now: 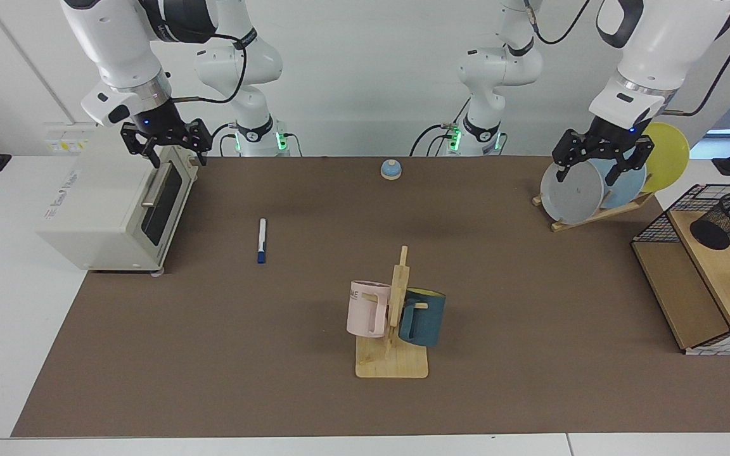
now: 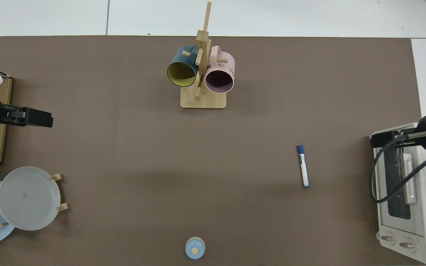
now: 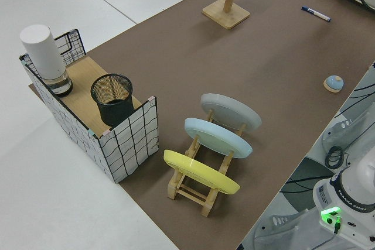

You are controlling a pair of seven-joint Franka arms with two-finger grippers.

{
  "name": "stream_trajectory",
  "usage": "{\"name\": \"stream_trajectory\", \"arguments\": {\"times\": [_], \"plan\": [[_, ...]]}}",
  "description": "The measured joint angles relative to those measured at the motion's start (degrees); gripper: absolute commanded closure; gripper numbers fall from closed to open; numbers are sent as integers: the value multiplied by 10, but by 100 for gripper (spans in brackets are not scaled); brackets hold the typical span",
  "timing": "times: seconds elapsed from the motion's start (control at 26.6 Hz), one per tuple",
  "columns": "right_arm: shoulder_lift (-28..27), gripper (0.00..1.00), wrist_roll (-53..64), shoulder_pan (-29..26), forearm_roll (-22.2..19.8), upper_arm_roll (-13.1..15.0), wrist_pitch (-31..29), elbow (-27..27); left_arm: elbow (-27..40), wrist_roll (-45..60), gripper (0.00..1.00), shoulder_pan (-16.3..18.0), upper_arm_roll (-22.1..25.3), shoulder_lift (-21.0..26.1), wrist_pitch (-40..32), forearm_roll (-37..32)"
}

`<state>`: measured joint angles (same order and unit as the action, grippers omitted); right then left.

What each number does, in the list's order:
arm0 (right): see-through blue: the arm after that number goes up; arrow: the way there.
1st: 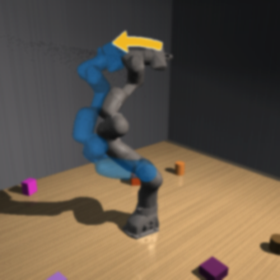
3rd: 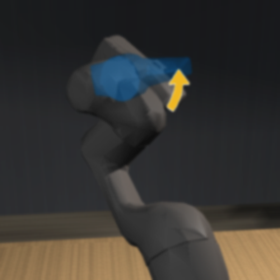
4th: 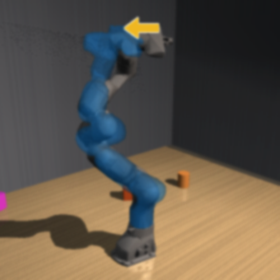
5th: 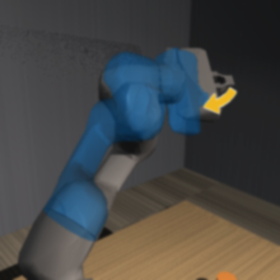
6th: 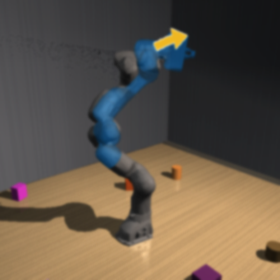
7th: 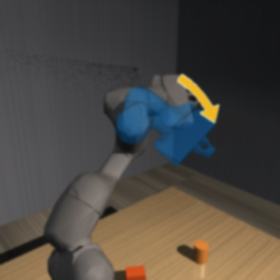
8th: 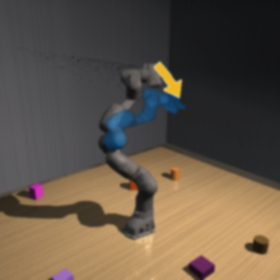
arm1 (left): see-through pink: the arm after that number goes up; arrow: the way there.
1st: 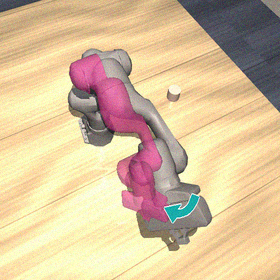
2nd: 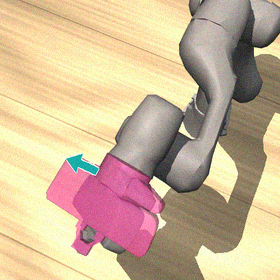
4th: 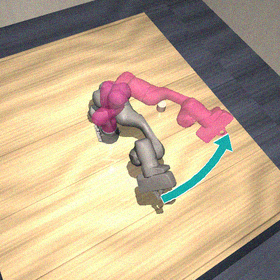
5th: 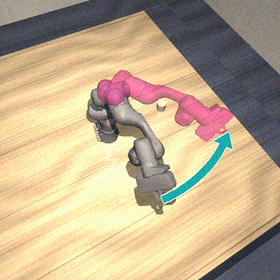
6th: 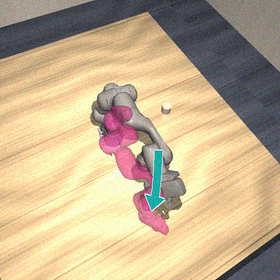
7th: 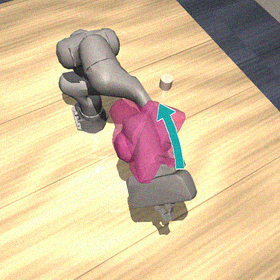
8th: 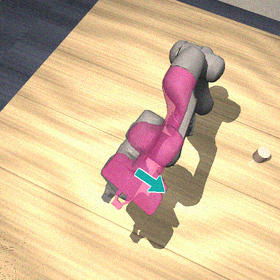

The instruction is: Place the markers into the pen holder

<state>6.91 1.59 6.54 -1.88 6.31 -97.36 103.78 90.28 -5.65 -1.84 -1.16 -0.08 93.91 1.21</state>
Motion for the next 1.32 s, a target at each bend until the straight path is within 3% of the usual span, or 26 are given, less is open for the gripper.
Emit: {"name": "stream_trajectory", "arguments": {"times": [0.41, 0.75, 0.98, 1.32], "plan": [[-26, 0, -194, 25, 2, -3, -79, 80, 2, 0, 0, 0, -2, -6, -26, 0], [-33, 0, -122, 53, 2, -5, -123, 144, 13, 0, 0, -1, -8, -11, -28, 0], [-53, 0, -75, 52, 2, -3, -220, 200, 19, 0, 0, -1, -8, -12, -28, -2], [-103, 0, -73, 60, 15, -5, -288, 222, 24, 0, 0, -3, -10, -15, -35, -2]]}}
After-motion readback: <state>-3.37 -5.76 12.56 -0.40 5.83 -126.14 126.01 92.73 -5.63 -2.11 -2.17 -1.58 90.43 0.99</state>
